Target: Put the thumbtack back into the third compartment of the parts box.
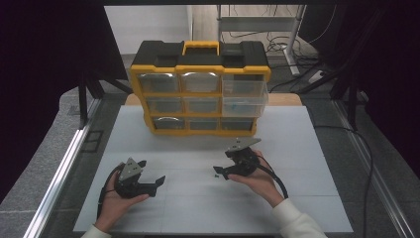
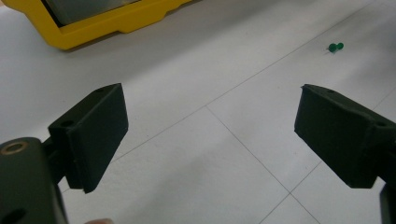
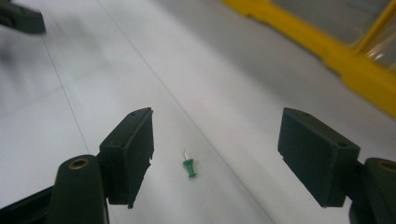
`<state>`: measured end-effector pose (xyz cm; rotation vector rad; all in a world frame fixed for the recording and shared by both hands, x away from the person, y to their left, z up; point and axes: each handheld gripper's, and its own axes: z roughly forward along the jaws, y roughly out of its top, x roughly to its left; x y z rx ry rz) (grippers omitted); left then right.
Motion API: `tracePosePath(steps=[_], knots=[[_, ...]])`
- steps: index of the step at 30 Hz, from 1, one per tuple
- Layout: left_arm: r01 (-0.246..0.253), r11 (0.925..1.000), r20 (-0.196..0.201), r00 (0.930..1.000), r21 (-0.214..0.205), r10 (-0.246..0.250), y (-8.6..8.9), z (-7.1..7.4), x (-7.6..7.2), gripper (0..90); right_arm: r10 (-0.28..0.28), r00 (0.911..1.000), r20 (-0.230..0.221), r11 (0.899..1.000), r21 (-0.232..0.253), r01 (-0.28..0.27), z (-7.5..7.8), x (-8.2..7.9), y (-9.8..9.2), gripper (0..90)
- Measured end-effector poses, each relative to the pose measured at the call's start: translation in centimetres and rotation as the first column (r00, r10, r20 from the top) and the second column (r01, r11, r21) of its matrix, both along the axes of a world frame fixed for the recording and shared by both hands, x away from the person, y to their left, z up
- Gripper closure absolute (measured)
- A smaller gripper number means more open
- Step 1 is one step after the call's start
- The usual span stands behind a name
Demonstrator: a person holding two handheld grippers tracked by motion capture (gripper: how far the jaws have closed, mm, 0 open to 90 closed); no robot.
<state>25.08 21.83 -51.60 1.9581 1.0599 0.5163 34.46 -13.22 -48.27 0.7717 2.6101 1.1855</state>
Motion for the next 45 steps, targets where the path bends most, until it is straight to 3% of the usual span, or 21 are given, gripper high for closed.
tracePosePath(steps=[6, 13, 25, 36, 43, 45], knots=[[0.001, 1.0000, -0.001, 1.0000, 0.001, -0.001, 0.0, 0.0, 0.0, 10.2, 0.011, 0.9999, -0.011, 0.996, -0.086, -0.012, -1.7, 0.1, 1.2, 28.9], [0.001, 1.0000, 0.000, 1.0000, 0.000, -0.001, 0.0, 0.0, 0.0, 10.2, 0.010, 0.9993, -0.036, 0.993, -0.119, -0.014, -2.9, 0.3, 1.8, 31.7], [0.002, 1.0000, 0.001, 1.0000, -0.003, -0.002, 0.1, 0.0, 0.0, 10.3, 0.040, 0.9988, -0.028, 0.979, -0.199, -0.044, -4.0, 0.0, 2.7, 44.1], [0.003, 1.0000, 0.005, 1.0000, 0.001, -0.003, 0.0, 0.0, 0.0, 10.5, 0.053, 0.9972, -0.052, 0.974, -0.216, -0.063, -3.7, -0.2, 2.8, 81.0], [0.000, 1.0000, 0.006, 1.0000, -0.004, 0.000, 0.1, 0.1, 0.0, 10.6, 0.043, 0.9962, -0.076, 0.980, -0.189, -0.057, -3.7, 0.0, 2.5, 81.5], [0.000, 1.0000, 0.007, 1.0000, -0.004, 0.000, 0.1, 0.1, 0.0, 10.6, 0.037, 0.9932, -0.110, 0.988, -0.146, -0.053, -3.5, 0.1, 2.3, 81.5]])
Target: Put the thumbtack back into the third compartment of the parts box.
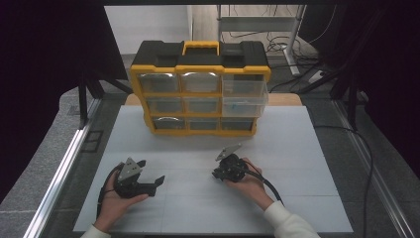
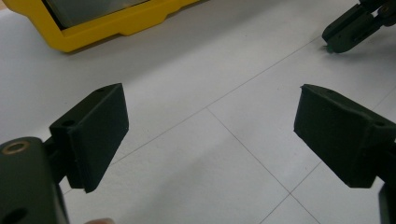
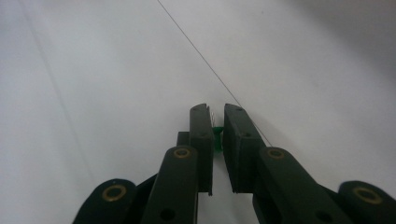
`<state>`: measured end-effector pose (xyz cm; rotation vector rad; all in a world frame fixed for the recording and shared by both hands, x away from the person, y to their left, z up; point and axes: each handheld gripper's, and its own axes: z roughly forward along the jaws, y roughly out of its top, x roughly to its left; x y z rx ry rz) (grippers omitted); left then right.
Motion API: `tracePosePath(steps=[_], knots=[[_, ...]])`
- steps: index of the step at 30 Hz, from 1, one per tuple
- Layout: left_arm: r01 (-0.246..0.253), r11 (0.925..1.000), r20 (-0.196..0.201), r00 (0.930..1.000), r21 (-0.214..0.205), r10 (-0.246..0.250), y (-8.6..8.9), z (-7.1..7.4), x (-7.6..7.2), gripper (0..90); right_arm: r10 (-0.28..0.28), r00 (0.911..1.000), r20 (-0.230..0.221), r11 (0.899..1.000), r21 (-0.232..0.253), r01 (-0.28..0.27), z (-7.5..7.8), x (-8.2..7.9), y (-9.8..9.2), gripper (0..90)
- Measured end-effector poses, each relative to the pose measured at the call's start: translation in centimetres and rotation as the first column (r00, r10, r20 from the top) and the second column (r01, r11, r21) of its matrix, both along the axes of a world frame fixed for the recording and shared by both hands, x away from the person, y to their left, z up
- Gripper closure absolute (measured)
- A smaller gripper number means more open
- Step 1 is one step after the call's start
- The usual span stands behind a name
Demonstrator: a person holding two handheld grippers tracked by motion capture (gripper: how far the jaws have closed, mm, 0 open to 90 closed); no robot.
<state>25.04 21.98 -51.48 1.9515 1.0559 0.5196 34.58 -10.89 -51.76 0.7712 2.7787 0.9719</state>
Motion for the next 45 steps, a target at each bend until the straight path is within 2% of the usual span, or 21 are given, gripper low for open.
tracePosePath(steps=[2, 3, 13, 19, 30, 36, 39, 45], knots=[[-0.001, 1.0000, 0.002, 1.0000, -0.002, 0.001, 0.0, 0.0, 0.0, 10.6, -0.008, 0.9999, -0.007, 0.997, 0.071, 0.008, 0.8, 0.1, -0.4, 81.5], [-0.001, 1.0000, 0.002, 1.0000, -0.002, 0.001, 0.0, 0.0, 0.0, 10.6, -0.008, 0.9999, -0.007, 0.997, 0.071, 0.008, 0.8, 0.1, -0.4, 81.5], [0.000, 1.0000, 0.003, 1.0000, 0.000, 0.000, 0.0, 0.0, 0.0, 10.6, -0.025, 0.9994, 0.024, 0.984, 0.179, 0.020, 3.2, -0.5, -1.5, 81.5], [0.001, 1.0000, 0.006, 1.0000, -0.001, -0.001, 0.0, 0.1, -0.1, 10.7, -0.030, 0.9980, 0.055, 0.976, 0.218, 0.017, 4.6, -1.0, -1.8, 81.5], [-0.001, 1.0000, 0.006, 1.0000, 0.002, 0.001, 0.0, 0.1, 0.0, 10.6, -0.033, 0.9910, 0.129, 0.947, 0.320, -0.010, 8.4, -2.5, -2.4, 81.5], [-0.003, 1.0000, 0.007, 1.0000, -0.003, 0.003, 0.1, 0.1, 0.0, 10.7, -0.043, 0.9849, 0.168, 0.933, 0.360, -0.021, 10.4, -3.1, -2.9, 81.5], [-0.004, 1.0000, 0.006, 1.0000, -0.003, 0.004, 0.1, 0.1, 0.0, 10.7, -0.053, 0.9843, 0.168, 0.919, 0.394, -0.018, 11.4, -3.3, -3.3, 81.5], [0.000, 1.0000, 0.002, 1.0000, -0.002, 0.000, 0.0, 0.1, 0.1, 10.7, -0.073, 0.9771, 0.200, 0.903, 0.428, -0.020, 13.8, -3.3, -3.6, 81.5]])
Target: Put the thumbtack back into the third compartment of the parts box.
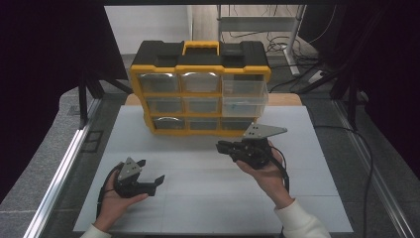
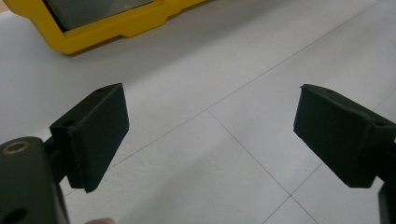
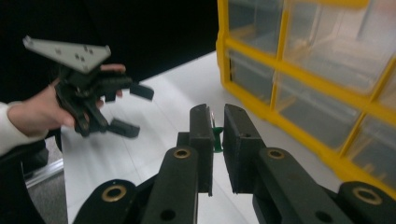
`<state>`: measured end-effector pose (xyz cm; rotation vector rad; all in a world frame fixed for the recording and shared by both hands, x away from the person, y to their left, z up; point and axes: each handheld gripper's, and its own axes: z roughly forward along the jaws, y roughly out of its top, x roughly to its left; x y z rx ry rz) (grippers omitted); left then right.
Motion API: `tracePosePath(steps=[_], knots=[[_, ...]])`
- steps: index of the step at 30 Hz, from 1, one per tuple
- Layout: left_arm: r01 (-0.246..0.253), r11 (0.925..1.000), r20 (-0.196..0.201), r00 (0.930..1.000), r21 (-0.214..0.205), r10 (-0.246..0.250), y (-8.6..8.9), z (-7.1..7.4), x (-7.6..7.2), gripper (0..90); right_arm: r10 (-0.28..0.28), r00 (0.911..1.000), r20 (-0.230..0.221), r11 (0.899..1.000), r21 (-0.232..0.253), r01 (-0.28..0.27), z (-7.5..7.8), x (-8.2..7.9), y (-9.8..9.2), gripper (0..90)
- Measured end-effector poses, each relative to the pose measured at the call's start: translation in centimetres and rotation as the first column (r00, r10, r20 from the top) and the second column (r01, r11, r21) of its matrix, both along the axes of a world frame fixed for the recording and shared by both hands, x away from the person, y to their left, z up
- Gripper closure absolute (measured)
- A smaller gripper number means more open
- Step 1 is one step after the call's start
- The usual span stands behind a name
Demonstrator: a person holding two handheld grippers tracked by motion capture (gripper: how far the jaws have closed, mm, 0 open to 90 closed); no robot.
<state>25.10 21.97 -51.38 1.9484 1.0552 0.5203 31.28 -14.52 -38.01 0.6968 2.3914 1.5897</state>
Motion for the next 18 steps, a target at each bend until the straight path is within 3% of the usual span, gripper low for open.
tracePosePath(steps=[13, 18], knots=[[0.006, 1.0000, 0.016, 0.9999, 0.000, -0.006, -0.3, 0.4, -0.2, 10.6, -0.042, 0.9960, 0.080, 0.998, 0.058, 0.037, 5.9, 1.1, -0.3, 81.5], [0.005, 1.0000, 0.022, 0.9997, -0.008, -0.005, -0.1, 0.6, -0.3, 10.7, -0.093, 0.9880, 0.123, 0.994, 0.071, 0.085, 8.5, 2.0, -0.5, 81.5]])
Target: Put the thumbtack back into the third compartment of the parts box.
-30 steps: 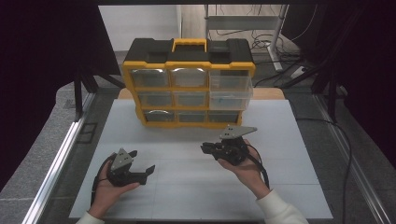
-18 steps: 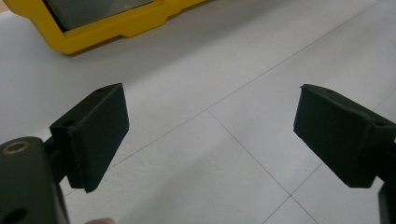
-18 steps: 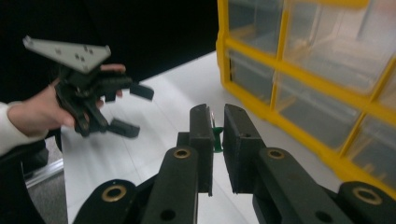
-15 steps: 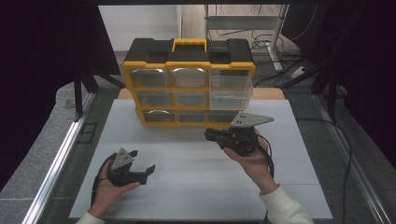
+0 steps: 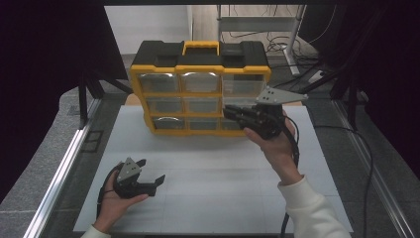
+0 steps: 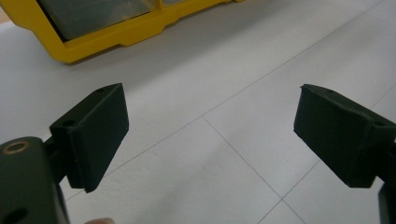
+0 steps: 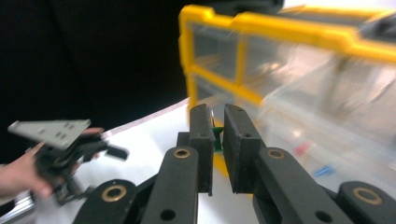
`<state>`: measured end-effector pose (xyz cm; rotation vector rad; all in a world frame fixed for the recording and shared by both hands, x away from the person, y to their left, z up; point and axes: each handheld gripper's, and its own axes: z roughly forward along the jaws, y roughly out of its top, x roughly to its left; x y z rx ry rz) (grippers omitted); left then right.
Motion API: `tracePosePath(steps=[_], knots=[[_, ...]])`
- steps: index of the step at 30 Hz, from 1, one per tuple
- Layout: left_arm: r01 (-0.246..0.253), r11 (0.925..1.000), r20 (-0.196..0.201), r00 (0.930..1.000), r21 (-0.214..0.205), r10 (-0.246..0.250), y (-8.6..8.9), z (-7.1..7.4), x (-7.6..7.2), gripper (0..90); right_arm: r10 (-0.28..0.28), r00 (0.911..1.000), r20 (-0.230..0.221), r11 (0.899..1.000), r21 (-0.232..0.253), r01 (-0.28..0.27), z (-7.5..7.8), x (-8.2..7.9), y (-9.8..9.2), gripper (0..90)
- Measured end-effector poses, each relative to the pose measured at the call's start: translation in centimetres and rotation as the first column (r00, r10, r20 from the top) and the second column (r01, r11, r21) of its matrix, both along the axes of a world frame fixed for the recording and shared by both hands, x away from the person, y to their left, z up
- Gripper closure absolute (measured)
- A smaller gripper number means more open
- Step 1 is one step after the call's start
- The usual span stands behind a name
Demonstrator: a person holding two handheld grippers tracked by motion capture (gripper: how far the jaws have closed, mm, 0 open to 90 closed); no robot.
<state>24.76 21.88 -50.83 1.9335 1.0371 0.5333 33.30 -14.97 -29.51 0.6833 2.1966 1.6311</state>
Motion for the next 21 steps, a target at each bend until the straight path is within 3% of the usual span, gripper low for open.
tracePosePath(steps=[4, 7, 14, 15, 17, 18, 21], knots=[[-0.001, 1.0000, -0.004, 1.0000, 0.000, 0.001, 0.1, -0.1, 0.1, 10.7, -0.060, 0.9978, 0.030, 0.998, 0.002, 0.060, 1.8, 1.3, -0.3, 81.4], [-0.001, 1.0000, -0.005, 1.0000, -0.001, 0.001, 0.0, -0.1, 0.1, 10.7, -0.122, 0.9921, 0.028, 0.993, 0.004, 0.122, 2.7, 3.0, -0.9, 81.4], [0.003, 1.0000, -0.006, 1.0000, 0.003, -0.003, -0.1, -0.2, 0.3, 10.7, -0.224, 0.9746, 0.016, 0.974, -0.042, 0.224, 3.2, 6.1, -1.6, 79.4], [0.004, 1.0000, -0.006, 1.0000, 0.005, -0.004, -0.1, -0.2, 0.3, 10.7, -0.224, 0.9743, 0.020, 0.973, -0.051, 0.225, 3.2, 6.4, -1.6, 73.4], [0.006, 1.0000, -0.005, 1.0000, 0.003, -0.006, -0.2, -0.2, 0.3, 10.7, -0.226, 0.9737, 0.028, 0.971, -0.078, 0.228, 3.1, 6.7, -1.4, 51.6], [0.007, 1.0000, -0.004, 1.0000, 0.003, -0.007, -0.1, -0.2, 0.3, 10.7, -0.233, 0.9721, 0.028, 0.970, -0.070, 0.235, 3.0, 6.6, -1.4, 44.7], [0.005, 1.0000, -0.005, 1.0000, 0.000, -0.005, 0.0, -0.2, 0.3, 10.7, -0.218, 0.9752, 0.036, 0.975, -0.037, 0.220, 3.1, 5.8, -1.6, 35.2]])
